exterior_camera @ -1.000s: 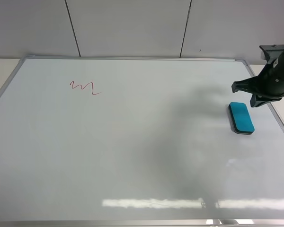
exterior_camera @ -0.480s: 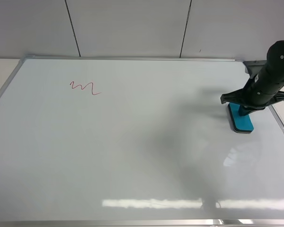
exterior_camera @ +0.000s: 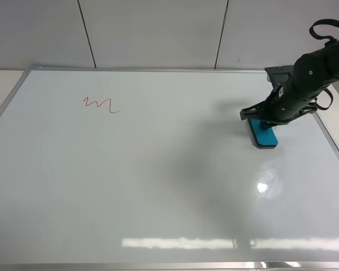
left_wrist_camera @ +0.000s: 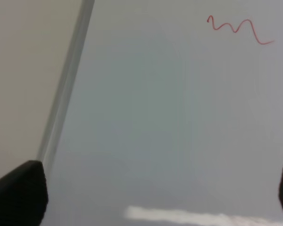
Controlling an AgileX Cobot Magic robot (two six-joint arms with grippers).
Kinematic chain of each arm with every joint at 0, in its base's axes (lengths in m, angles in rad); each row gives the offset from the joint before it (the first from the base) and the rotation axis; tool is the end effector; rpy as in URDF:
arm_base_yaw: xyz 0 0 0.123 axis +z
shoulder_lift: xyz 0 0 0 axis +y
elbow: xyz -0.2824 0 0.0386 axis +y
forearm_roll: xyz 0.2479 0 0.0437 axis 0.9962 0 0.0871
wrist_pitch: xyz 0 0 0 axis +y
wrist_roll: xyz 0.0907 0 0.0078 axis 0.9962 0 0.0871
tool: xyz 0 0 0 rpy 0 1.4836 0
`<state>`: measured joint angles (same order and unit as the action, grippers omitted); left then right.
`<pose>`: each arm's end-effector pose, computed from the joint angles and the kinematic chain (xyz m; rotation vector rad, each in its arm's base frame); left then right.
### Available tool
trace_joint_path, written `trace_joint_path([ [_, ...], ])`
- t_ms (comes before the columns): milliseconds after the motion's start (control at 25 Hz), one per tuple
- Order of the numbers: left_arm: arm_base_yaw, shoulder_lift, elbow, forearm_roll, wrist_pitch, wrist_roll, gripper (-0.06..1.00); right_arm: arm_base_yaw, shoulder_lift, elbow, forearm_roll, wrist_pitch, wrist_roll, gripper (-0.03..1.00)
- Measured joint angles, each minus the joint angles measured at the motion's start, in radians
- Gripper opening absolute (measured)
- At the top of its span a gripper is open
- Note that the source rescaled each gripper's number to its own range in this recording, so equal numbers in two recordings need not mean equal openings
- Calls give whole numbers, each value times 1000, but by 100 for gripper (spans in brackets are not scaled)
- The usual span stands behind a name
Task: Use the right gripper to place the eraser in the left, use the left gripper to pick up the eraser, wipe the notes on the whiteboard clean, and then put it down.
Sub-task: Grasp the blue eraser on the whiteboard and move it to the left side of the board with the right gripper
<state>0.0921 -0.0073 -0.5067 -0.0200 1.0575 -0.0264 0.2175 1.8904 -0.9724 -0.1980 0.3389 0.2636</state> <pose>-0.0065 -0.0022 0.2793 -0.1190 2.0235 0.0176 0.3397 0.0689 0.1251 -0.1737 2.7239 -0.0058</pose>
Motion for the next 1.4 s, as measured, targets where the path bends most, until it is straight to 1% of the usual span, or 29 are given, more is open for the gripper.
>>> trace_joint_path([
  [160, 0, 0, 0, 0, 0, 0, 100, 110, 9, -1, 47, -69, -1, 0],
  [280, 0, 0, 0, 0, 0, 0, 100, 199, 27, -29, 67, -78, 0, 0],
  [440, 0, 0, 0, 0, 0, 0, 100, 318, 94, -130, 85, -48, 0, 0],
  [560, 0, 0, 0, 0, 0, 0, 100, 401, 153, -213, 87, -45, 0, 0],
  [760, 0, 0, 0, 0, 0, 0, 100, 533, 256, -377, 94, -14, -4, 0],
  [920, 0, 0, 0, 0, 0, 0, 100, 629, 331, -509, 130, 21, -30, 0],
  [1200, 0, 0, 0, 0, 0, 0, 100, 761, 459, -731, 186, 90, -118, 0],
  [1400, 0, 0, 0, 0, 0, 0, 100, 818, 526, -863, 198, 139, -146, 0],
])
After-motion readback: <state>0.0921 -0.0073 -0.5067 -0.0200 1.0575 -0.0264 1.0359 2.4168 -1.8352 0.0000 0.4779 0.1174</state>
